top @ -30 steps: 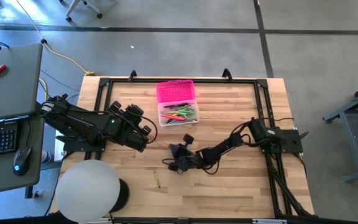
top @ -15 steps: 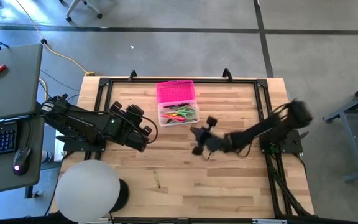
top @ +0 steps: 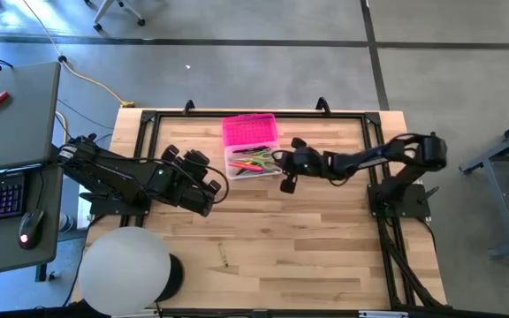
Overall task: Pick & place school supplies into a supply box
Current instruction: Put the orange pencil into the pink supply box, then put the light green crayon into the pink supply box
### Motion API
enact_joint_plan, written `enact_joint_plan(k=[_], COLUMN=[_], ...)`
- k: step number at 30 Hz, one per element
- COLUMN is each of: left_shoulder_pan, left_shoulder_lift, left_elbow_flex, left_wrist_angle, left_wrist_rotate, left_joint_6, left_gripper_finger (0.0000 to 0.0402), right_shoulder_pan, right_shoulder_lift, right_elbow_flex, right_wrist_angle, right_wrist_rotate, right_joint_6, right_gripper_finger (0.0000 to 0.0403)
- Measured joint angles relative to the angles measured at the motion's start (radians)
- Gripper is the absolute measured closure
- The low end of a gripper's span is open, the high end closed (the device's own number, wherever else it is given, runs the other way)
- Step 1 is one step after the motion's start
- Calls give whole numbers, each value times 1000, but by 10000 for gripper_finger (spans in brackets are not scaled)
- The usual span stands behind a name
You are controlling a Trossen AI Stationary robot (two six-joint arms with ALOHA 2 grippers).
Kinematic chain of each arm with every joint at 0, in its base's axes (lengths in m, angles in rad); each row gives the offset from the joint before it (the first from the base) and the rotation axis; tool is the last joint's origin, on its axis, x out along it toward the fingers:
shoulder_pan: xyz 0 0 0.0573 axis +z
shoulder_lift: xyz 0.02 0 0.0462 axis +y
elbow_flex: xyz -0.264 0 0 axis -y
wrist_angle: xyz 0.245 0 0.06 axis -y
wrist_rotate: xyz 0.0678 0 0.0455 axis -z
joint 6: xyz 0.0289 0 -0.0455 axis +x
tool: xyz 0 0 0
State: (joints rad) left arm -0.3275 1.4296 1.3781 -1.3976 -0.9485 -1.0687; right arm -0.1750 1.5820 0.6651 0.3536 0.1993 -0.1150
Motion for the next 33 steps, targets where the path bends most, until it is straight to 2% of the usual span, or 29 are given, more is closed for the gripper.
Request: enact_joint_plan(k=[6,12,16,21,24,29,33], left_shoulder_pan=[0,0,0,0,0,0,0], left_shoulder_lift=[0,0,0,0,0,12,23], left_elbow_flex=[0,0,0,0,0,2,2], left_wrist_angle=[15,13,12,12,12,22,34], left_wrist_rotate=[0,-1,-1,-1,-1,20,180], left_joint_6=[19,21,21,24,26,83,275], left_gripper_finger=[353,353,353,353,353,353,353], right_shoulder_pan=[-38,-48,-25,119,248,431,508], right_shoulder_lift=[105,112,112,120,152,249,285], right_elbow_flex=[1,4,56,151,197,286,326], right_wrist_angle=[140,204,187,155,151,151,130], right_wrist_rotate=[20,-6,-19,-185,-209,-130,5], right_joint_6=[-11,-25,11,96,91,56,26], right_gripper_finger=[382,336,307,291,291,290,290])
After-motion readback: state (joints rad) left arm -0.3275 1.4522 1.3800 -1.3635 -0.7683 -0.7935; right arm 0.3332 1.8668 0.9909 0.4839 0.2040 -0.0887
